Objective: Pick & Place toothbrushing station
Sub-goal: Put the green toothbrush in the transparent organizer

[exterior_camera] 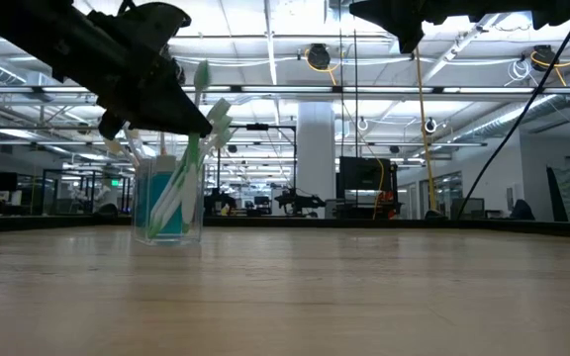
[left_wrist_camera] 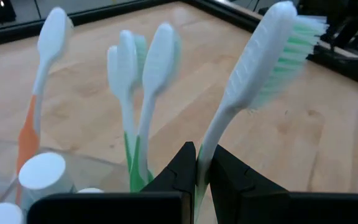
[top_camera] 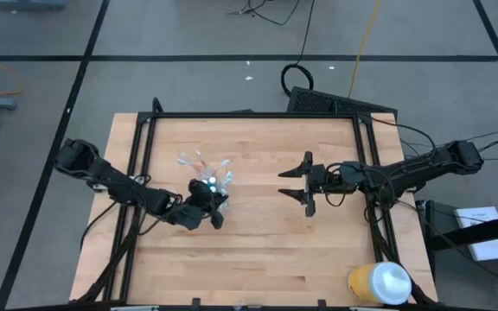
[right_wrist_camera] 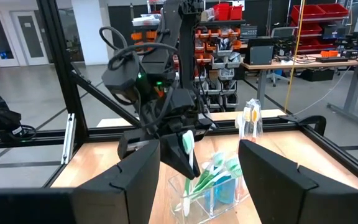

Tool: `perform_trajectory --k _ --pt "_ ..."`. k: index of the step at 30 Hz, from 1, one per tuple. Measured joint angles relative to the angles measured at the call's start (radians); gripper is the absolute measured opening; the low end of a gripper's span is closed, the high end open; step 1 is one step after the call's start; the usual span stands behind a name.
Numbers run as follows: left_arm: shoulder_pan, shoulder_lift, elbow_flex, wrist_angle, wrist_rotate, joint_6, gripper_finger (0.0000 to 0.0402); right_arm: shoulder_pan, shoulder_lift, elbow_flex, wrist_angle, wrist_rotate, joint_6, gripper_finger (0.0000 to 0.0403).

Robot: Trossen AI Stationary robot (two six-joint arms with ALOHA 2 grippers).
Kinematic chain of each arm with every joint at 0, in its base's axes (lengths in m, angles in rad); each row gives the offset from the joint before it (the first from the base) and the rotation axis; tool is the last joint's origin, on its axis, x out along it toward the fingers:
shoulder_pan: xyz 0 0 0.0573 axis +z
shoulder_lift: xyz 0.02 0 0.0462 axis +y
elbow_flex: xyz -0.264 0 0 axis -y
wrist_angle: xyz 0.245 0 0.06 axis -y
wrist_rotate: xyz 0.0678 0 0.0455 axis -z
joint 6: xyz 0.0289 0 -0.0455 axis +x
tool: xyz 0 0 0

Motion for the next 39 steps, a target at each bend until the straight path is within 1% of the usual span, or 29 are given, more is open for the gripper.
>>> perform_trajectory --k 21,27,34,37,39 --pt "0.000 0.014 0.000 -0.004 0.008 -0.027 0.0026 0.000 0.000 0.000 -0.001 0.000 -0.001 0.0210" --pt "0.001 0.013 0.000 -0.030 0.006 -0.053 0.0026 0.000 0.000 0.000 -0.001 0.000 -0.001 0.0210" --pt "0.001 0.013 0.001 -0.034 0.005 -0.047 0.0027 0.000 0.000 0.000 -0.001 0.000 0.000 0.0210" --pt "0.006 0.013 0.001 -0.034 0.005 -0.048 0.0039 0.000 0.000 0.000 -0.001 0.000 0.000 0.0210" --pt "0.009 0.013 0.000 -0.034 0.007 -0.046 0.0060 0.000 0.000 0.000 -0.001 0.000 0.001 0.0210"
